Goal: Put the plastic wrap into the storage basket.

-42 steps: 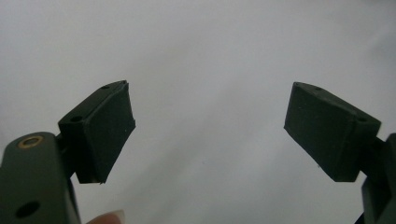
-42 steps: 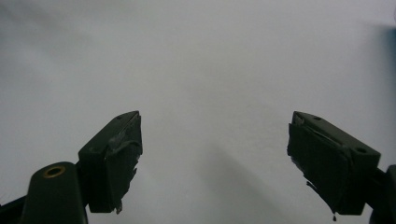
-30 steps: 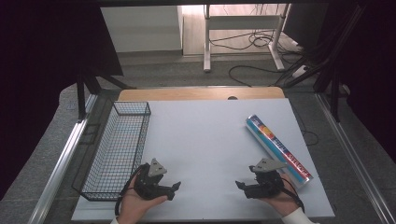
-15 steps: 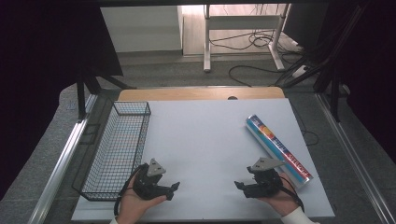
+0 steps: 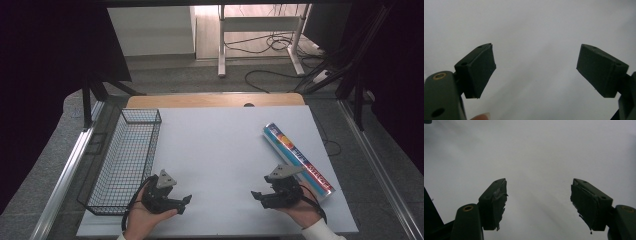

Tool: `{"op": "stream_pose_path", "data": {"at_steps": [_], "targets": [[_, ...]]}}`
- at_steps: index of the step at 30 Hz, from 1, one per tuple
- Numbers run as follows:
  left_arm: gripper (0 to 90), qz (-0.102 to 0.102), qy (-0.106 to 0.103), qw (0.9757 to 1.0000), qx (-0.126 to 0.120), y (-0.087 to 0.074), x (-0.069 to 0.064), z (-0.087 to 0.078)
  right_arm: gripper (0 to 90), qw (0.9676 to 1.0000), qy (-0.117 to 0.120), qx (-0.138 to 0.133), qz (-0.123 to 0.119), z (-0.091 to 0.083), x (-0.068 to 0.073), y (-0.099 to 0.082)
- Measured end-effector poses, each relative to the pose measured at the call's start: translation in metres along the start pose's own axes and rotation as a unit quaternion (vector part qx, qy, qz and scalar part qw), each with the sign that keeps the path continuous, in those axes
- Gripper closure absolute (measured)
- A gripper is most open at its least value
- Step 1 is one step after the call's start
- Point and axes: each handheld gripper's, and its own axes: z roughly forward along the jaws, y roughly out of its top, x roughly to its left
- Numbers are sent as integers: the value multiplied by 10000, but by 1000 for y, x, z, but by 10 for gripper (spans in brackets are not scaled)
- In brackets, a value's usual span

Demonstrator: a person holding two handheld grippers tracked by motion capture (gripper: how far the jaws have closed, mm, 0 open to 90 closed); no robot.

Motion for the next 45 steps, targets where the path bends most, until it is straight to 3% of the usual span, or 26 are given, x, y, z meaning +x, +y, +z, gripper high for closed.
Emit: {"op": "stream_pose_path", "data": {"at_steps": [8,11,18,19,20,22,28,34,38,45], "targets": [[150,-1,-36,10000,-40,-1,-2,-2,293,9998,-184,-116,36,-17,-10,19],[150,52,-78,9999,-51,0,-4,-2,290,9993,-280,-162,206,-24,-26,26],[150,45,-77,10000,-44,-1,-3,-3,283,9959,-800,-30,424,-39,-64,39],[150,45,-77,10000,-44,-1,-3,-3,283,9959,-800,-30,424,-39,-64,39],[150,42,-71,10000,-46,-2,-3,-3,283,9943,-920,38,534,-42,-79,40],[150,28,-60,10000,-49,-2,-2,-3,281,9926,-1022,126,638,-44,-92,40],[150,-11,-40,10000,-46,-2,-1,-3,243,9904,-979,423,877,-38,-122,36],[150,-12,-47,10000,-10,-3,0,-1,203,9878,-1003,761,918,-28,-135,35],[150,-22,-80,10000,0,-3,0,-1,195,9840,-1112,1029,939,-18,-144,35],[150,-47,-85,10000,-4,-3,2,-1,189,9776,-1101,1459,1044,-1,-155,29]]}}
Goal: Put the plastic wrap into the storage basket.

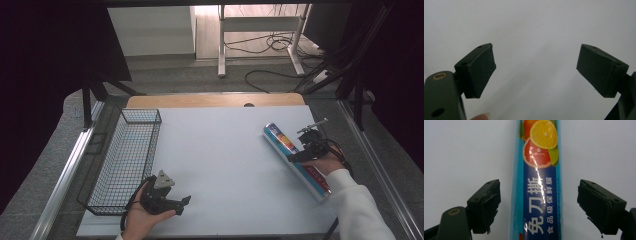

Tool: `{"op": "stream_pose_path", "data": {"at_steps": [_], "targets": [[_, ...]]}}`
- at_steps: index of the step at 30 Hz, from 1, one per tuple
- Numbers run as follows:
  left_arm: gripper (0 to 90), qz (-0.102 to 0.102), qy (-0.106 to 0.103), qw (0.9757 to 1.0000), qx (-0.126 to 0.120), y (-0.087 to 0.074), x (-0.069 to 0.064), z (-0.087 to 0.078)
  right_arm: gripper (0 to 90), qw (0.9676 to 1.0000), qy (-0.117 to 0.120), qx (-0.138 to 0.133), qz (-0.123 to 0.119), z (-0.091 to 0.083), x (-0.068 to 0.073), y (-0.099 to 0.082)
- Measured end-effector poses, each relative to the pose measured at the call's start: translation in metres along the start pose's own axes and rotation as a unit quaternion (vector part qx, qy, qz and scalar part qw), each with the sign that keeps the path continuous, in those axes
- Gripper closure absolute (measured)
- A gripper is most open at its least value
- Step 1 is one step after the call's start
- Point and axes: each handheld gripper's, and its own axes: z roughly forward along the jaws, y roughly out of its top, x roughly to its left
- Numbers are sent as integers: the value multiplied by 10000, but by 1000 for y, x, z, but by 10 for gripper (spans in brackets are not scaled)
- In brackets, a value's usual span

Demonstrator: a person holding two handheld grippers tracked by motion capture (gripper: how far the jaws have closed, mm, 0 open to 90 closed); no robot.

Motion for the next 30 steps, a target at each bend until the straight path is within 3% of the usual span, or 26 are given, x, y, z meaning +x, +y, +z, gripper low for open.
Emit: {"op": "stream_pose_path", "data": {"at_steps": [9,15,22,30], "targets": [[150,-4,5,10000,40,-1,1,2,201,9986,106,508,80,21,-2,-2],[150,0,9,10000,54,-1,1,2,290,9972,159,729,75,31,-3,-4],[150,12,18,10000,59,-1,1,2,320,9965,118,811,161,33,0,-1],[150,-5,9,10000,64,-2,2,3,323,9962,325,728,347,31,-4,-2]]}}
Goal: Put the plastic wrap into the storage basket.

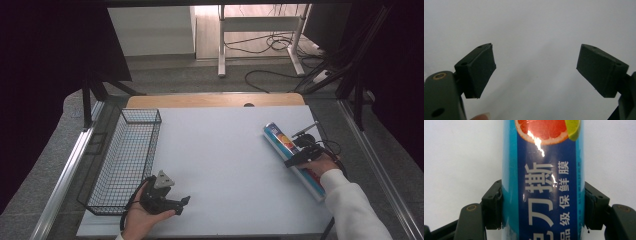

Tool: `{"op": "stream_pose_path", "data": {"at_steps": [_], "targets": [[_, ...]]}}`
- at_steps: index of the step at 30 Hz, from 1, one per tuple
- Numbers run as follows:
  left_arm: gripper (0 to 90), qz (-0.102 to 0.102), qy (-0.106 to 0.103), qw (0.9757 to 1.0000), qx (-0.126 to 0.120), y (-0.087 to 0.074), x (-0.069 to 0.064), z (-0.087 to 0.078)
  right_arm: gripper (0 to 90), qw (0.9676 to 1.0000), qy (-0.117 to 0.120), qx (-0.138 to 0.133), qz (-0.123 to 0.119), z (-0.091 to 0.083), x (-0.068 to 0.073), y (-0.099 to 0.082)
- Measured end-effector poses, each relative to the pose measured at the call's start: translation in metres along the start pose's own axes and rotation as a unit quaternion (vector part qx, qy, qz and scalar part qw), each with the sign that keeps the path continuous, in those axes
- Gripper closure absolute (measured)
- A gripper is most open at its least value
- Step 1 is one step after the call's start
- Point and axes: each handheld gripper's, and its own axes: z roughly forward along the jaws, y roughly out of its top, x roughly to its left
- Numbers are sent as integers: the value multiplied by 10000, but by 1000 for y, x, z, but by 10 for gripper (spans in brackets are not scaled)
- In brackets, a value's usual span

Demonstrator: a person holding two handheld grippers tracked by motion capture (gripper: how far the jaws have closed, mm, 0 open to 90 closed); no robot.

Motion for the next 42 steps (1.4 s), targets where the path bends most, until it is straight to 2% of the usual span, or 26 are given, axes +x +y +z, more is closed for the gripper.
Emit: {"op": "stream_pose_path", "data": {"at_steps": [5,10,15,22,27,32,42], "targets": [[150,-3,-7,10000,3,0,0,0,324,9996,200,-119,146,-5,-4,0],[149,-13,-11,10000,-10,0,-1,0,324,9990,275,-241,272,-14,-2,0],[148,-20,-18,10000,-5,0,-1,0,324,9974,476,-464,282,-26,1,3],[148,-27,-29,10000,-5,0,-1,0,324,9973,555,-459,172,-35,12,8],[148,-36,-49,10000,-10,0,0,0,324,9976,570,-403,40,-45,29,19],[148,-45,-60,10000,-21,0,0,0,324,9974,585,-407,-68,-47,38,25],[148,-84,-81,9999,-6,-1,3,1,324,9957,666,-451,-464,-47,61,36]]}}
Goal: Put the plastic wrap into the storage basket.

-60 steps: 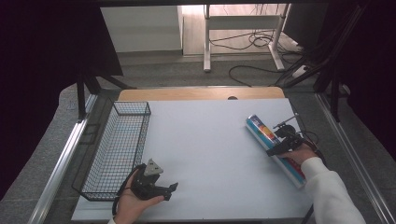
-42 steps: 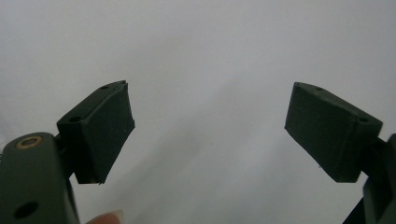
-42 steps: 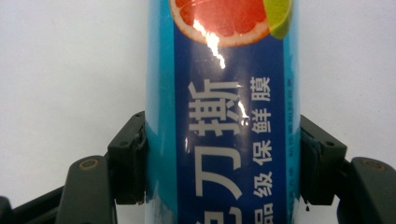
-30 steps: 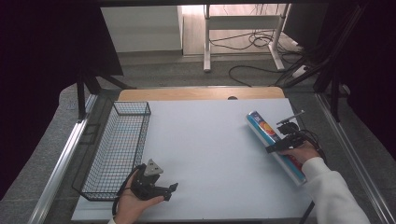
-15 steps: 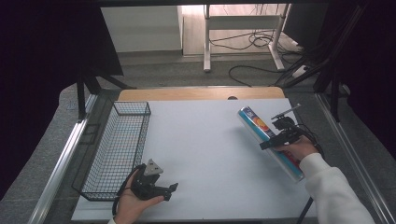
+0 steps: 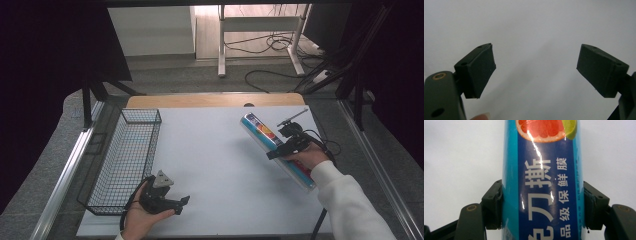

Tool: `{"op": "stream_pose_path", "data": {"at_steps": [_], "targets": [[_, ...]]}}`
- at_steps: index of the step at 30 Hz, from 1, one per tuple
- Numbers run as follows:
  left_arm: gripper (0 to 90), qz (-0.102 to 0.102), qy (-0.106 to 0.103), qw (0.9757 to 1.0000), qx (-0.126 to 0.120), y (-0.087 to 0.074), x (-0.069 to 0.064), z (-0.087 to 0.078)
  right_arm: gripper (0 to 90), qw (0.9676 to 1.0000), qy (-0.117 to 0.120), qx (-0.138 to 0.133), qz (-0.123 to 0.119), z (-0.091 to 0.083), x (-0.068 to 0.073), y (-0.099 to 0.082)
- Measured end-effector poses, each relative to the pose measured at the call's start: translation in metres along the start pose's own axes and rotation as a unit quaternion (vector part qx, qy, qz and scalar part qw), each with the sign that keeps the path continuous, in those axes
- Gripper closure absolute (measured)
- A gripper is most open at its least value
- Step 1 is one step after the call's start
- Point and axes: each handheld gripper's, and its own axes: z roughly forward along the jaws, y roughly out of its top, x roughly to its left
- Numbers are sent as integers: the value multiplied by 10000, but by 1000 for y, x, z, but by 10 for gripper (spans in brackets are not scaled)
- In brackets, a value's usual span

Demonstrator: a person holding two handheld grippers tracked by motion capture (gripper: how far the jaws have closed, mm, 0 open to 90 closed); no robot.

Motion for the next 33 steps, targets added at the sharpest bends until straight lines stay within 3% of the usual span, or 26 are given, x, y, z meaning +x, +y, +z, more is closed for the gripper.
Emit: {"op": "stream_pose_path", "data": {"at_steps": [8,9,10,11,12,13,14,16,19,20,21,22,23,24,25,26,28,29,33], "targets": [[139,-167,-78,9998,-69,0,2,1,324,9997,104,-56,-196,3,14,1],[137,-302,-128,9994,-127,1,4,2,324,9996,118,-75,-255,4,19,2],[140,-302,-128,9994,-127,1,4,2,324,9996,118,-75,-255,4,19,2],[141,-507,-238,9981,-265,2,6,1,324,9994,151,-107,-285,5,24,3],[141,-507,-238,9981,-265,2,6,1,324,9992,188,-122,-320,6,27,4],[141,-690,-376,9960,-432,4,8,-1,324,9990,207,-135,-363,7,29,5],[140,-690,-376,9960,-432,4,8,-1,324,9990,207,-135,-363,7,29,5],[140,-875,-512,9930,-610,7,10,-3,324,9987,234,-153,-436,8,35,6],[131,-1188,-738,9870,-796,12,13,-2,324,9978,305,-207,-545,12,47,10],[128,-1188,-738,9870,-796,12,13,-2,324,9978,305,-207,-545,12,47,10],[128,-1364,-889,9827,-880,16,15,-1,324,9975,325,-223,-591,15,53,12],[128,-1435,-955,9808,-915,17,17,0,324,9972,331,-238,-626,16,55,13],[129,-1435,-955,9808,-915,17,17,0,324,9970,338,-243,-648,17,57,14],[131,-1568,-1081,9767,-990,21,19,2,323,9967,365,-258,-673,19,60,15],[132,-1628,-1158,9746,-1011,24,20,3,323,9965,373,-270,-694,20,62,16],[133,-1628,-1158,9746,-1011,24,20,3,324,9964,379,-285,-698,22,65,17],[134,-1725,-1284,9708,-1067,32,22,6,324,9961,403,-287,-736,24,69,18],[133,-1725,-1284,9708,-1067,32,22,6,324,9959,407,-282,-758,25,72,19],[132,-1844,-1435,9655,-1150,43,23,10,323,9951,425,-291,-847,29,78,20]]}}
